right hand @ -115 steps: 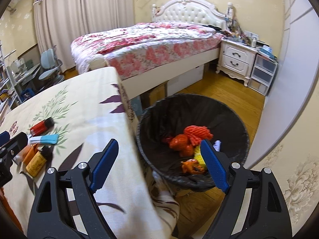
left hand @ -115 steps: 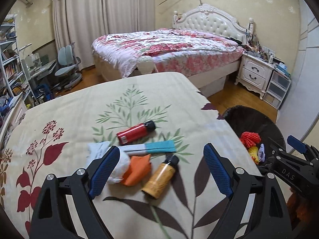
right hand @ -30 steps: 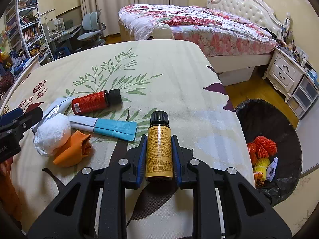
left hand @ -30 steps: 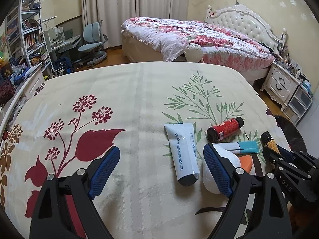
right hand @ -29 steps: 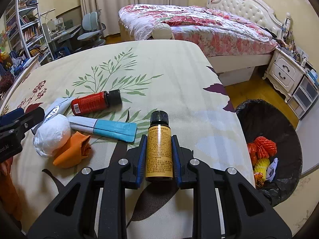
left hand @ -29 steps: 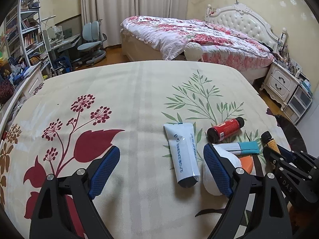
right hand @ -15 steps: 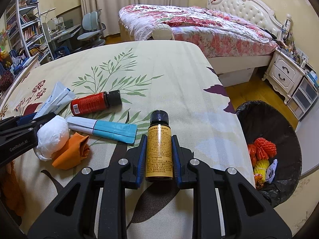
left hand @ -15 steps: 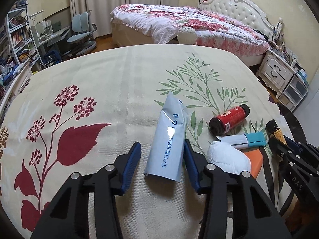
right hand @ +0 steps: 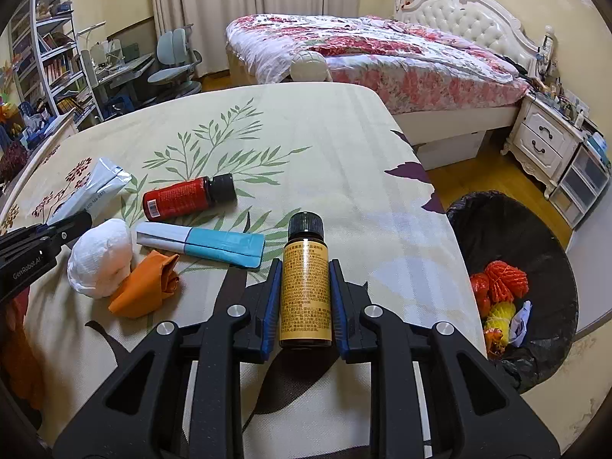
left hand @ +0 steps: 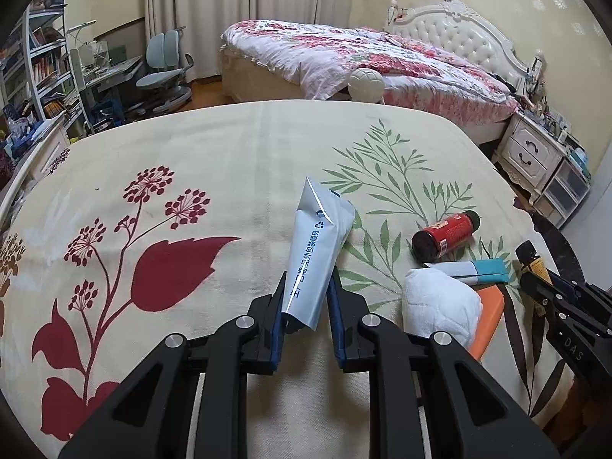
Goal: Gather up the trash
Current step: 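Grasp the yellow bottle with the right tool while the left tool grasps the white tube, then carry the yellow bottle and white tube over the black bin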
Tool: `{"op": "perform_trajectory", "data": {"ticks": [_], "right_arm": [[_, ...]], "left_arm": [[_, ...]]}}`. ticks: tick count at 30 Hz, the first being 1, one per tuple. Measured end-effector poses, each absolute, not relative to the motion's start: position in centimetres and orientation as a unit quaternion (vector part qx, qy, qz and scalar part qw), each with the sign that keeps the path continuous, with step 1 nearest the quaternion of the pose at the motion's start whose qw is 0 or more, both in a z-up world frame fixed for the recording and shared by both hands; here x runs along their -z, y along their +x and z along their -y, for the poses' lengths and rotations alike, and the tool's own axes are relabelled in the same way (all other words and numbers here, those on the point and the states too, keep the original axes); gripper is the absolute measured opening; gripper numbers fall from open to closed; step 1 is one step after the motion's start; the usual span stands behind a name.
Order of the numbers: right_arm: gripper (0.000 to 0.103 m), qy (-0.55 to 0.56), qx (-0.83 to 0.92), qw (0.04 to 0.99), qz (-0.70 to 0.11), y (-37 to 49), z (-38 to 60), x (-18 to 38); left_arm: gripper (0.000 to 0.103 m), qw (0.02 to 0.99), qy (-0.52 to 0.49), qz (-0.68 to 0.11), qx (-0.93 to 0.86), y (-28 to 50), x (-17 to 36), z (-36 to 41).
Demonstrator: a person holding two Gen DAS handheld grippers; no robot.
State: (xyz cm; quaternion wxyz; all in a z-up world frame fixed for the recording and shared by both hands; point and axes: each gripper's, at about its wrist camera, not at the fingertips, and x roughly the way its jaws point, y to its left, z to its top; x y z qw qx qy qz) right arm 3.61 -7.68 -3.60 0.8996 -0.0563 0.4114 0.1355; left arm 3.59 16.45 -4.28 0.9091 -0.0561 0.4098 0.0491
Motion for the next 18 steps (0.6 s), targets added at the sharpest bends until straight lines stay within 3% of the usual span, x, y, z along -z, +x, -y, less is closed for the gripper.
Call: {"op": "perform_trajectory", "data": {"ticks": [18], "right_arm": [[0.023,-0.040,-0.131,0.908,-0.395,0.1,10.2,2.6]], "left_arm": [[0.014,0.930,-0.047,-0.363,-0.037,-1.7,1.2,-13.4]]}}
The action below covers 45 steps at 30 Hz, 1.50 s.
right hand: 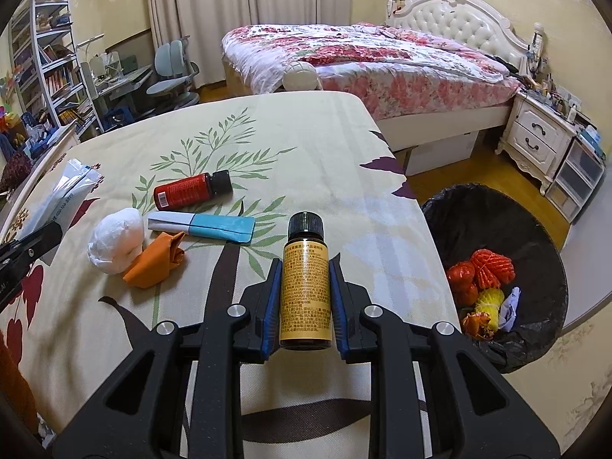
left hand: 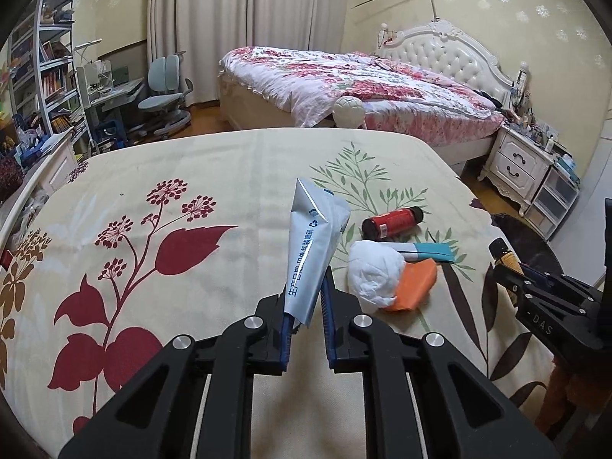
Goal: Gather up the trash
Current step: 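Carry the yellow bottle and white tube over the black bin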
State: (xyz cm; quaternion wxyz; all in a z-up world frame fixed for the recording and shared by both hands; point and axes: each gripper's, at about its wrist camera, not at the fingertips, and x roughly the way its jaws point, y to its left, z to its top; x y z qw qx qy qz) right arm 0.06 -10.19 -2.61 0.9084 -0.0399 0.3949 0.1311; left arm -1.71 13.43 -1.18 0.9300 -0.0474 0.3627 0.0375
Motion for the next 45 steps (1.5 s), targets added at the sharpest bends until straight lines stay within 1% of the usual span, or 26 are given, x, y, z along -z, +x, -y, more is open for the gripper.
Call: {"op": "perform_trajectory", "data": {"ticks": [9,21,36,45], "right_arm": [[0.023,-0.028,-0.106,0.922,-0.370,-1.0,13.2,0.5],[0.023,-0.003,-0.028,0.935,-0.353,0.2,20.5,-0.7],[0.023,0.021,0.041,0.930,-0.363,3.9,27.8,1.8],[0.023,0.039,0.062,0.925,-0.372,5.3,30.4,3.4]], "left_arm": [[0.014,0.938,-0.041,-0.343,0.006,-1.8,-0.4,-9.7],[0.014,0.938,-0.012,-0.335,0.091,1.9,0.0,-1.1],[0.014,0.924,0.032,-0.351,0.149,7.6,2.6,9.3],[0.014,0.915,0.049,-0.368,0.158,10.2,4.5,12.4]]}}
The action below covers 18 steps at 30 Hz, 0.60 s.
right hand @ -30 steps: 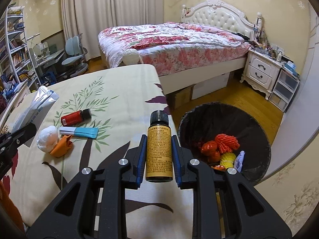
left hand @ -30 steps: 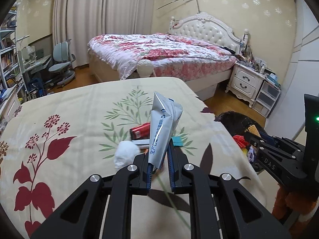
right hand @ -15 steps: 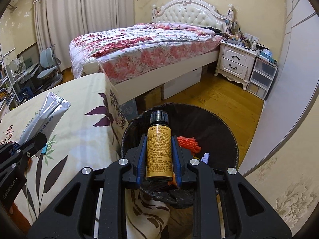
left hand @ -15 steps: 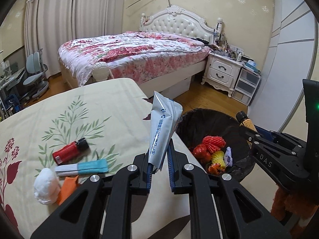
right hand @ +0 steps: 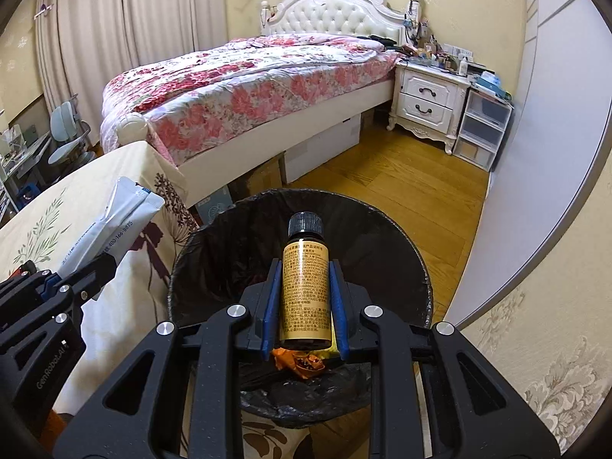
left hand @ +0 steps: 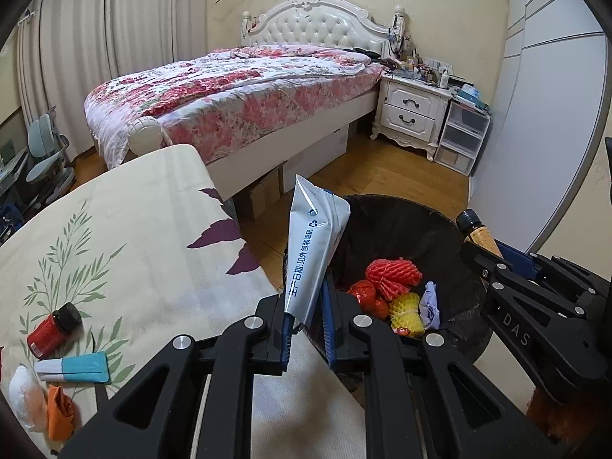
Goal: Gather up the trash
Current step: 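Carry the yellow bottle and white tube over the black bin, then open both tools to drop the bottle and tube into the bin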
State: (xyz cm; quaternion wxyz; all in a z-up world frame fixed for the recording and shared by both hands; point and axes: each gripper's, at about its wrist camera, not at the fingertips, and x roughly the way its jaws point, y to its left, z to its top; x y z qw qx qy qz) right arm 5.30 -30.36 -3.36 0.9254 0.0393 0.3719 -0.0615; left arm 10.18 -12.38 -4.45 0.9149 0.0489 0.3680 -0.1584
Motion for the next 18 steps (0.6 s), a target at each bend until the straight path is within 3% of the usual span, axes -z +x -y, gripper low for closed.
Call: {"op": "perform_trajectory", "data": {"ticks": [14,18], "right_arm": [[0.026,0.052,0.077,0.922,-0.375,6.6,32.1,4.3],[0.039,0.054,0.086,0.924,-0.369,6.3,32.4,4.1]], "left_arm": [[0.017,0.905,0.070,-0.387,0.162,11.8,5.8,15.4],[0.041,0.905,0.063,-0.391,0.158,12.1,5.7,15.0]]}}
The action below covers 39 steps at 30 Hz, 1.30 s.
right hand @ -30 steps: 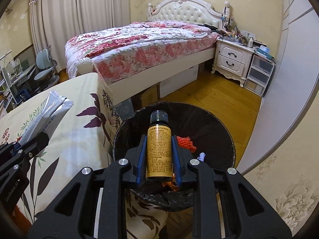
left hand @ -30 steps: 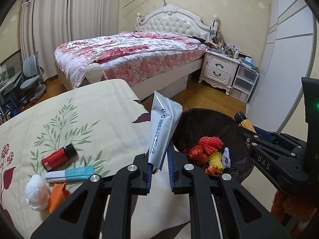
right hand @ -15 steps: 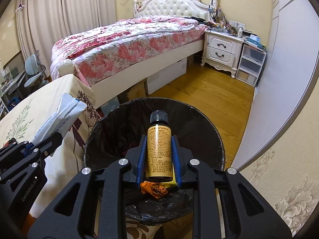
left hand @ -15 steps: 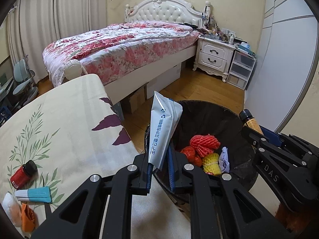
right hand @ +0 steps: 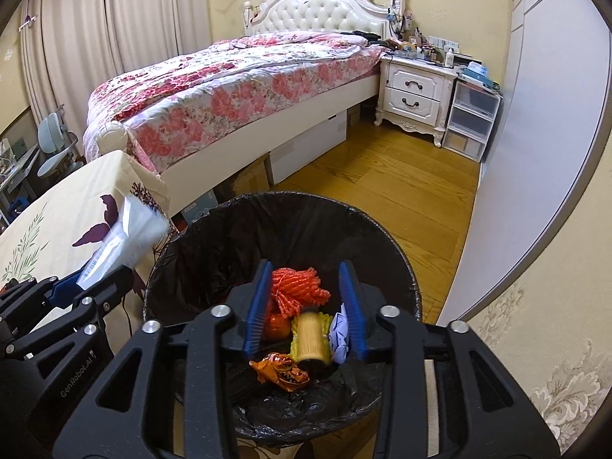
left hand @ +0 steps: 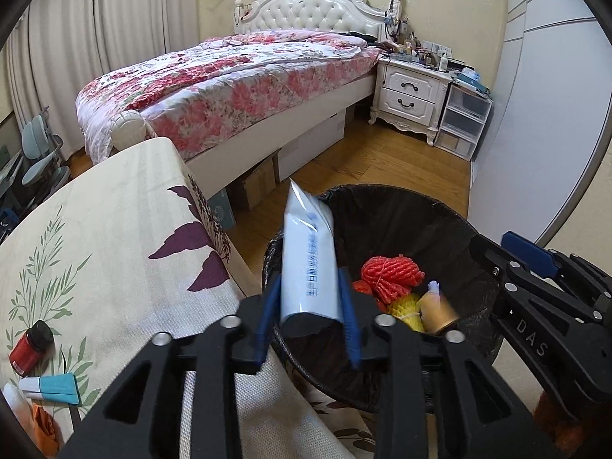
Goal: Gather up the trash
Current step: 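Open both tools to drop the bottle and tube into the bin, then move both open tools back to the items on the bed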
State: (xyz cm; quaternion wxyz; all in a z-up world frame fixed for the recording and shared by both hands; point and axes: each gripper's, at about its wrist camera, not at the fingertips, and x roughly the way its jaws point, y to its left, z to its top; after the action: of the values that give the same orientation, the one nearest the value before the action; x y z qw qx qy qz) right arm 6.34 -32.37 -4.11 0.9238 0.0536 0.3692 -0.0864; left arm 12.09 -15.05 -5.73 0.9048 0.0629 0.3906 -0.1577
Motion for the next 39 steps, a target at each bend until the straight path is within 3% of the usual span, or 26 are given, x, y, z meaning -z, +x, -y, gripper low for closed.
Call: {"op": "perform_trajectory", "data": {"ticks": [3,12,16,39], "right_arm": [[0.043,0.054,0.096,0.924,-0.366,6.1,32.6,3.9],[0.061,0.051,0.120,0.924,-0.358,5.6,33.1,3.5],[0.077,0.049,0.126,0.924,-0.359,5.4,33.1,3.5],[0.083,0.050,0.095,0.926,-0.361,2.2,29.4,2.0]], "left_arm": [[0.056,0.907,0.055,-0.388,0.154,11.9,5.5,14.8],[0.076,0.913,0.056,-0.378,0.139,11.5,5.0,14.2],[0.079,0.915,0.058,-0.378,0.128,11.5,4.9,13.6],[0.081,0.930,0.039,-0.356,0.080,6.9,1.9,7.0]]}}
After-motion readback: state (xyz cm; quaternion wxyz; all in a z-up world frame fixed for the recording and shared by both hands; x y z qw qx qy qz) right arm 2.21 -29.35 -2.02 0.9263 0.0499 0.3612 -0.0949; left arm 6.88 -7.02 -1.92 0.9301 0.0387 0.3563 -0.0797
